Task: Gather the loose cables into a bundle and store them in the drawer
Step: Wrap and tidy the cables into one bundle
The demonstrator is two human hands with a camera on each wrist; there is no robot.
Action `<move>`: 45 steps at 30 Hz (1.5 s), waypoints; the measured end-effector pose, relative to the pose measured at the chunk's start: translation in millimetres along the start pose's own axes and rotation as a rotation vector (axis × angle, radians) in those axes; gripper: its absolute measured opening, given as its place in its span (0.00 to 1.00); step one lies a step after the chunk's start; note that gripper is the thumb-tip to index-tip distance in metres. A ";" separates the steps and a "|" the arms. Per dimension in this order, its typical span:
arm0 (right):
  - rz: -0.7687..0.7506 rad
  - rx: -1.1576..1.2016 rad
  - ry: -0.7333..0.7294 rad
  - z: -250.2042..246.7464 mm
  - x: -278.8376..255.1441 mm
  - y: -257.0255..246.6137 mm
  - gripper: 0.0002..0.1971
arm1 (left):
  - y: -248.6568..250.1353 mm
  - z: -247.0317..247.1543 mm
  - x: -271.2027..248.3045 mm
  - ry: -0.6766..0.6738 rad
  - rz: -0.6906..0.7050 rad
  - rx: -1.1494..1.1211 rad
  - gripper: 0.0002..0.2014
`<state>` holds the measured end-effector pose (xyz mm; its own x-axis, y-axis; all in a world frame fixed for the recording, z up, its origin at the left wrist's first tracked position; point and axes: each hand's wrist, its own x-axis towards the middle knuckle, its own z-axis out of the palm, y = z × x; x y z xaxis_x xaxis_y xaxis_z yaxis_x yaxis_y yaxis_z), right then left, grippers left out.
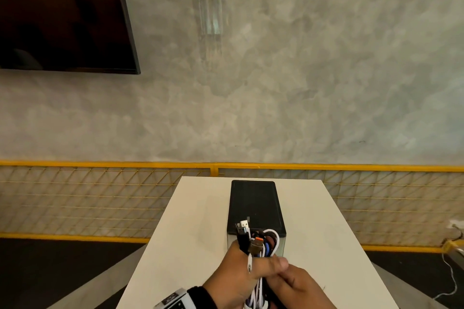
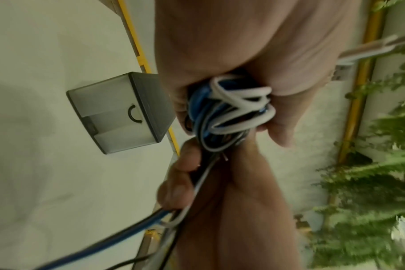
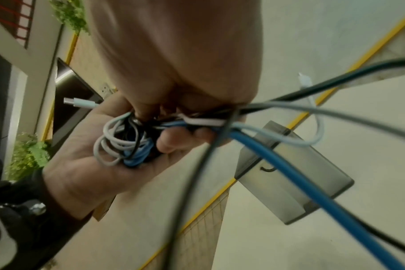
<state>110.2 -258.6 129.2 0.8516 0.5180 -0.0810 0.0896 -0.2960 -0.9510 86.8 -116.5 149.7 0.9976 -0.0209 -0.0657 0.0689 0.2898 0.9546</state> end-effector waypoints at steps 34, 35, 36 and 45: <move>-0.183 -0.349 -0.102 8.3 0.6 -17.9 0.21 | -16.0 23.2 -1.8 0.204 -0.035 0.020 0.15; -0.225 -0.379 -0.073 10.6 1.8 -16.6 0.21 | -15.0 23.1 -0.1 0.192 -0.045 0.019 0.14; -0.260 -0.401 -0.052 13.2 2.3 -14.9 0.21 | -14.2 23.0 0.0 0.179 -0.071 0.014 0.13; -0.249 -0.475 -0.065 1.2 1.5 -9.9 0.21 | -22.9 13.3 -0.6 0.038 -0.218 -0.022 0.10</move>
<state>109.9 -254.0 138.2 0.7426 0.6627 0.0969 0.5212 -0.4809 -0.7051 84.6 -135.8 131.8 0.9585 -0.0498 -0.2808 0.2824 0.3036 0.9100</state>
